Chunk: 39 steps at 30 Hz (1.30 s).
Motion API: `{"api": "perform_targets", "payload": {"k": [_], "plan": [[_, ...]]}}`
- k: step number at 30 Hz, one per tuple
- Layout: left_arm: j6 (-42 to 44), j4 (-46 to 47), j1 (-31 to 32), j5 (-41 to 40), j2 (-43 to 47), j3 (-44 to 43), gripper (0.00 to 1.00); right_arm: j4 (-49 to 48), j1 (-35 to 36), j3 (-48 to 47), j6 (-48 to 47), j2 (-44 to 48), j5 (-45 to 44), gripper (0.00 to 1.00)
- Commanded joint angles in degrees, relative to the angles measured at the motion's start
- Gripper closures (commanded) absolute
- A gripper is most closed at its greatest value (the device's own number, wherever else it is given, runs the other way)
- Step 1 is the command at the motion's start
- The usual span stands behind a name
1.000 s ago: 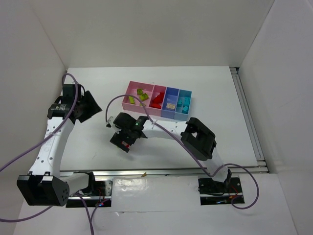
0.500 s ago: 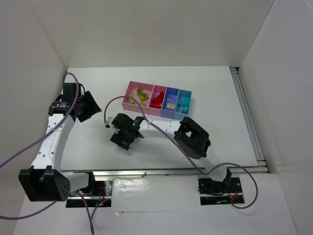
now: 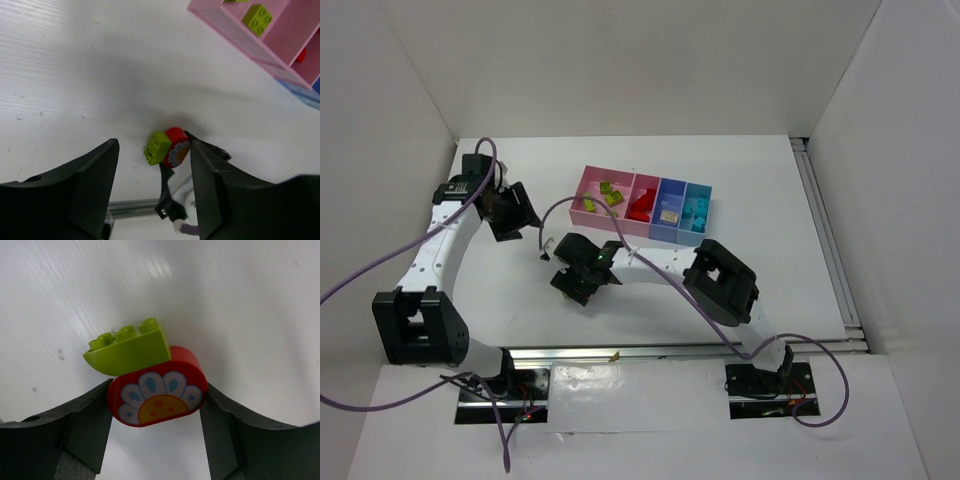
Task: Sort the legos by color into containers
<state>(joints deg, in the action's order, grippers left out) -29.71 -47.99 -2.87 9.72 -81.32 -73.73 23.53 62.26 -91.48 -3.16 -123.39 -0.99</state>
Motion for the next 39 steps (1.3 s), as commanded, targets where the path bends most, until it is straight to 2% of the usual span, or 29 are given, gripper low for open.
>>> {"api": "perform_targets", "payload": {"k": [1,6,11,15,17,20,21,23,28,31,34,39], "plan": [[3.96,-3.61,-0.38,5.49,-0.95,-1.15,0.30,-3.14,-0.38,3.49,2.97,8.25,-2.87,0.37],[2.39,-2.29,-0.38,5.49,-0.94,-0.01,0.30,-3.14,-0.38,10.60,5.27,15.44,-6.03,0.38],[1.68,-0.09,-0.38,9.61,-1.47,0.61,0.30,-2.61,-0.91,15.89,8.25,21.34,-7.96,0.38],[6.32,-0.70,-0.91,11.46,-2.97,-3.76,0.29,-1.38,-1.53,19.23,10.27,26.61,-9.64,0.38],[7.73,-0.70,-0.91,14.00,-3.50,-5.18,0.28,0.19,-2.14,19.85,10.89,29.08,-10.25,0.38],[10.55,-0.01,-0.91,24.88,-4.11,-5.98,0.28,1.43,-2.66,20.38,11.42,31.97,-12.09,0.38],[10.55,0.00,-0.30,29.09,-4.11,-6.50,0.24,1.43,-2.67,20.38,12.12,32.77,-12.88,0.38],[10.55,1.23,0.58,32.19,-4.11,-6.51,0.22,1.43,-3.19,20.38,12.74,34.87,-12.89,0.38],[8.45,5.53,3.83,44.23,-5.17,-3.70,0.21,2.75,-3.20,18.80,13.97,37.43,-15.52,0.38],[6.96,8.87,5.51,44.07,-2.36,-1.43,0.19,2.05,-3.20,18.80,15.11,38.49,-17.10,0.38],[6.95,10.54,6.21,48.63,-2.35,0.86,0.19,3.28,-3.20,17.30,15.73,38.49,-17.64,0.38],[7.04,11.16,11.56,47.60,-5.16,2.28,0.16,2.66,-3.20,17.13,16.34,39.11,-17.64,0.38]]}}
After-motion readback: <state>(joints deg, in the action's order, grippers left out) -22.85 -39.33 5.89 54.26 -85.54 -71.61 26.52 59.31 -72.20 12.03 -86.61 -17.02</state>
